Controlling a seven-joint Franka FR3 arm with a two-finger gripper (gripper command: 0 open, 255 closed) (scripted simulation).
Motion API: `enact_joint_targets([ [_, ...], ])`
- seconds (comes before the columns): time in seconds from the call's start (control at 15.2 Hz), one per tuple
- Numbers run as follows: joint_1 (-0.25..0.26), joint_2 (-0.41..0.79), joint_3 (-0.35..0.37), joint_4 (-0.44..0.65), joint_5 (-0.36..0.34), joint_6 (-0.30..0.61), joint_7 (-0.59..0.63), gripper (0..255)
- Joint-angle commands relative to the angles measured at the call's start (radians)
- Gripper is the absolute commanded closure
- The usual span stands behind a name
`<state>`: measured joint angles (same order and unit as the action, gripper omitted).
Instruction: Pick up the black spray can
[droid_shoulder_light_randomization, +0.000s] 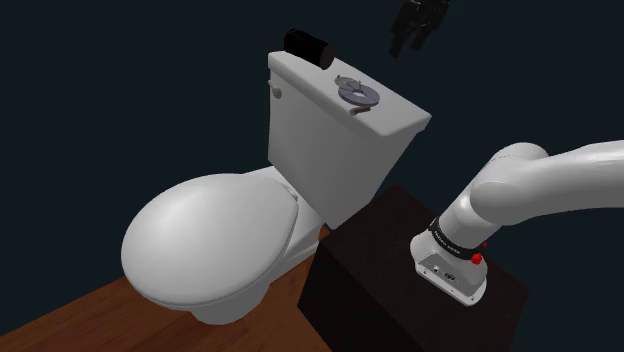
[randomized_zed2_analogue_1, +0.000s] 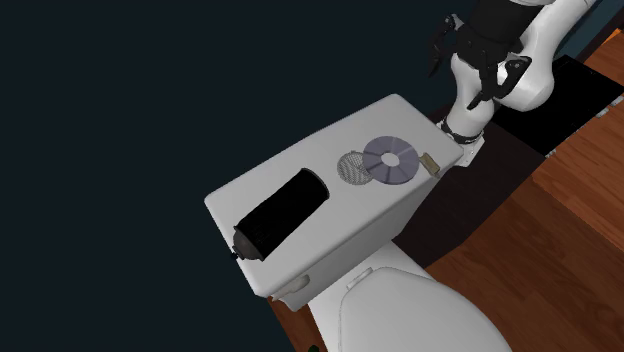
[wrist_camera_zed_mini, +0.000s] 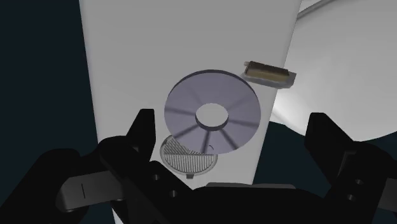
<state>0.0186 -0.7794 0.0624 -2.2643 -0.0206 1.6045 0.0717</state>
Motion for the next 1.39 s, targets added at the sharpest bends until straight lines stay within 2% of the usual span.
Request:
enact_joint_targets([
  [0.0, 0.0, 0.0, 0.0, 0.0, 0.0, 0.0, 0.0, 0],
  [0.66, -0.012, 0.345, -0.036, 0.174, -0.015, 0.208, -0.059, 0],
  [1.32, -0.019, 0.713, -0.058, 0.486, -0.005, 0.3, -0.117, 0],
])
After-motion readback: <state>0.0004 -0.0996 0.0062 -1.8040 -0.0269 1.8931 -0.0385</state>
